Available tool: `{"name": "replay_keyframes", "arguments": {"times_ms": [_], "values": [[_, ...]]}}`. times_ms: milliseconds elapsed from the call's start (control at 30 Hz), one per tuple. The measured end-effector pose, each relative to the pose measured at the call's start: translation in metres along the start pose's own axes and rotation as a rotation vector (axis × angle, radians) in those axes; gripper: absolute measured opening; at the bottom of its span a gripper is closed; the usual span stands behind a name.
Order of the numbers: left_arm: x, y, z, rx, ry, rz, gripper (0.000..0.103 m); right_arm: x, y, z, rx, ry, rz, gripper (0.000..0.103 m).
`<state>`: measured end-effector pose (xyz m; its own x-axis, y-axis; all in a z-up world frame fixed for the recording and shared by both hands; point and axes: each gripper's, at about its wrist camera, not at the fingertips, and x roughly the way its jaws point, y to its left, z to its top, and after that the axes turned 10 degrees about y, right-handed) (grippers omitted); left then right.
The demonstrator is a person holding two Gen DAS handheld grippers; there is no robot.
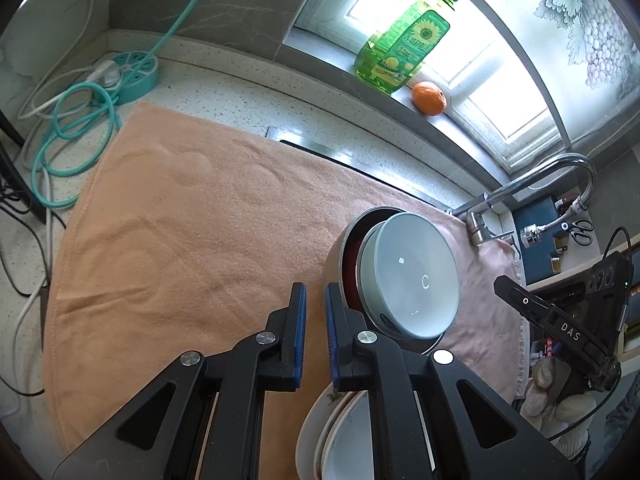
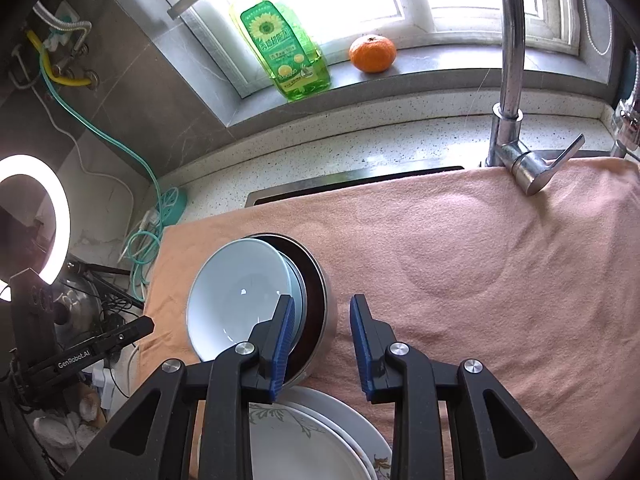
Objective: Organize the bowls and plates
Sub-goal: 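Close both tools on the rim of the large steel bowl stack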
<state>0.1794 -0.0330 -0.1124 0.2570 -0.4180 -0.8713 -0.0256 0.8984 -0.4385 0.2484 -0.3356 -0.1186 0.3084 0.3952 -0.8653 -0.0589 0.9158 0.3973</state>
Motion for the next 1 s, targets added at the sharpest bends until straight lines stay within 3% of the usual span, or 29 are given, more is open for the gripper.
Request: {"name": "replay_keyframes", "arguments": {"times_ms": [233,367,800,1000], "values": [[0.004,0.000,-0.004,-0.013,0.000,-0.007,0.008,-0.008,-0.013,-0.008,0.034,-0.048,0.020,0.032],[0.010,0.001,-0.003,-0.031,0.014,-0.024,0.008,-0.006,-0.016,-0.009,0.032,-0.043,-0.029,0.032],[0.027,-0.014,0.007,0.012,0.025,-0.003,0.008,0.034,-0.010,0.006,-0.015,0.055,-0.027,0.031],[0.033,-0.016,0.011,0.034,0.028,0.020,0.008,0.045,-0.013,0.007,0.003,0.068,-0.022,0.023]]}}
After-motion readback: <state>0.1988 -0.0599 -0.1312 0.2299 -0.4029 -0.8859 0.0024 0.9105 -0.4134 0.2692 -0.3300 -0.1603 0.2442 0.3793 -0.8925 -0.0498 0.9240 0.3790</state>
